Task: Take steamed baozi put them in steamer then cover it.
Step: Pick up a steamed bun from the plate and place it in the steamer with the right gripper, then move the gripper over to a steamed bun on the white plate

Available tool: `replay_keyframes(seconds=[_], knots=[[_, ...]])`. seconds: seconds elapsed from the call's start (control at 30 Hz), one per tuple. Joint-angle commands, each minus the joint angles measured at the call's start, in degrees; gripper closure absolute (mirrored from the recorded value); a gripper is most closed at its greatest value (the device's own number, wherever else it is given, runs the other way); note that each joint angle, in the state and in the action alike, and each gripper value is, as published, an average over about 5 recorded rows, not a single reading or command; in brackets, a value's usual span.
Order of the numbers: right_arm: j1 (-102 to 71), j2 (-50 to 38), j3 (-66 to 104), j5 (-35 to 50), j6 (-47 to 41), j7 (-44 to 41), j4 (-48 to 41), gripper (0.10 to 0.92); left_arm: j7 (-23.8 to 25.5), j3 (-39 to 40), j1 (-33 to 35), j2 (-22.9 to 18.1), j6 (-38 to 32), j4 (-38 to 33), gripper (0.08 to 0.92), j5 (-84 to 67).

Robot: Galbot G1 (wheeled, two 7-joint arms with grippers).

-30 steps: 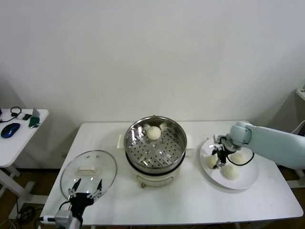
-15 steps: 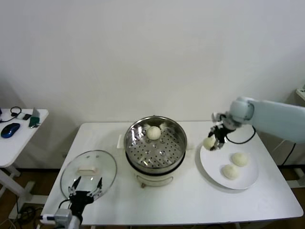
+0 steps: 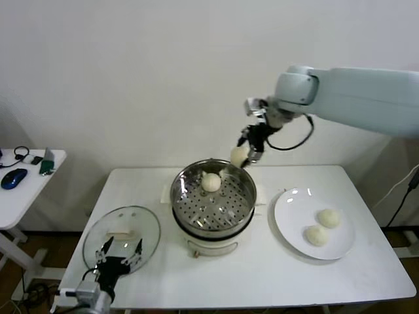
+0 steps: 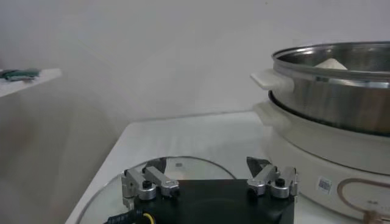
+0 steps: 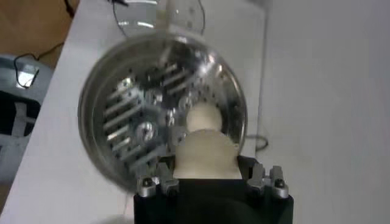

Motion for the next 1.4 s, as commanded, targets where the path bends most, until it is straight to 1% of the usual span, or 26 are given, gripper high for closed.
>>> replay_keyframes(seconds=[0.03, 0.3, 0.53, 0.83, 0.97, 1.03, 1.13, 1.2, 1.4], knots=[[-4.3, 13.0, 3.3, 3.7, -2.6, 3.6, 0.1, 0.347, 0.0, -0.1, -0.1, 0.1, 0.1, 0.0, 0.177, -0.1], [-14.1, 15.0, 2.0, -1.7, -4.3, 7.1, -2.0, 0.347, 0.0, -0.3, 0.1, 0.1, 0.1, -0.3, 0.177, -0.1], [-19.1, 15.2, 1.7, -5.7, -5.1, 8.9, -6.9, 0.347, 0.0, 0.0, 0.4, -0.3, 0.1, -0.7, 0.177, 0.1], [-21.3, 15.4, 3.3, -6.5, -5.2, 9.9, -10.4, 0.337, 0.0, 0.0, 0.8, -0.7, -0.1, -1.0, 0.177, 0.3], [-20.9, 14.6, 3.8, -6.2, -5.0, 9.5, -10.0, 0.313, -0.1, 0.0, 1.0, -0.9, -0.1, -1.2, 0.177, 0.5], [-20.7, 13.9, 4.6, -6.0, -4.5, 8.9, -9.5, 0.284, -0.1, 0.1, 1.0, -1.0, -0.1, -1.3, 0.177, 0.6], [-19.8, 11.5, 7.0, -5.4, -2.8, 6.8, -8.5, 0.229, 0.0, 0.3, 1.1, -1.1, 0.0, -1.7, 0.177, 0.8], [-17.9, 8.8, 8.0, -4.8, -1.5, 5.1, -7.5, 0.21, 0.0, 0.5, 1.0, -1.1, 0.1, -1.8, 0.177, 1.0], [-8.1, -3.1, 2.5, -4.7, 2.1, -0.4, -2.3, 0.203, 0.0, 1.2, 0.8, -1.5, 0.2, -2.1, 0.177, 1.7]])
